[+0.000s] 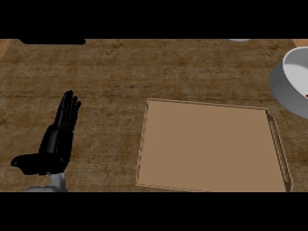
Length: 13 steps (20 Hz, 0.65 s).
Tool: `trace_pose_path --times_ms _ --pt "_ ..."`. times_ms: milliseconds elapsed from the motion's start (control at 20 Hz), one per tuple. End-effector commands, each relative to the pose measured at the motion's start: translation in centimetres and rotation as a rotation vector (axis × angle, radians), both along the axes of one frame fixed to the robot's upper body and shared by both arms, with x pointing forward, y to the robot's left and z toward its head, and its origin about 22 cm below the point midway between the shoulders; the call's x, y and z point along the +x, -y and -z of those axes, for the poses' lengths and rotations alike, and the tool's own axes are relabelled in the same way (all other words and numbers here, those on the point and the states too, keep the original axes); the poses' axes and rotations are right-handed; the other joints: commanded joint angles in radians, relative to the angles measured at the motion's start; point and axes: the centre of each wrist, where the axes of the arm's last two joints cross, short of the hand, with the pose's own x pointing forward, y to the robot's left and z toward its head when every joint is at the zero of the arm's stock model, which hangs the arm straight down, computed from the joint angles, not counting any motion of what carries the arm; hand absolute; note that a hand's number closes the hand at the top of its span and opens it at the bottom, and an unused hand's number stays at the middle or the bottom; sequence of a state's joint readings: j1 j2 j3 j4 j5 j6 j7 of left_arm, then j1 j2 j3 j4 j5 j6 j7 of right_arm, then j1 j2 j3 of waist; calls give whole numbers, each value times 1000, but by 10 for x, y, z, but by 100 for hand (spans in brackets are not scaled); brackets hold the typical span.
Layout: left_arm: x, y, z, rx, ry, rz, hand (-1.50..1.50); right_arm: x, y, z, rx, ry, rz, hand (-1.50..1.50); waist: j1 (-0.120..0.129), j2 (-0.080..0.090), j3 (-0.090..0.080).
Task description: Pick the bell pepper from the tray and place it in the pot
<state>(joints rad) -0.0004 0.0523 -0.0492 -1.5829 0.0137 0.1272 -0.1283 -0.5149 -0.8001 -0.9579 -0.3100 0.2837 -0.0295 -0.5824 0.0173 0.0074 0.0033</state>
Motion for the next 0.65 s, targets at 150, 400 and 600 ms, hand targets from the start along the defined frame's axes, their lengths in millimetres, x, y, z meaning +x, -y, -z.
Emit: trace_pose_path --times_ms 150,400,600 --pt "-1 11 -5 1 -3 1 0 -36 18 9 -25 17 45 -150 2 1 1" --pt "-9 -4 15 -7 -6 1 0 -43 29 -5 10 67 142 -150 10 4 2" --pt "1 7 0 -4 8 1 0 -55 42 -23 32 112 184 -150 8 4 3"
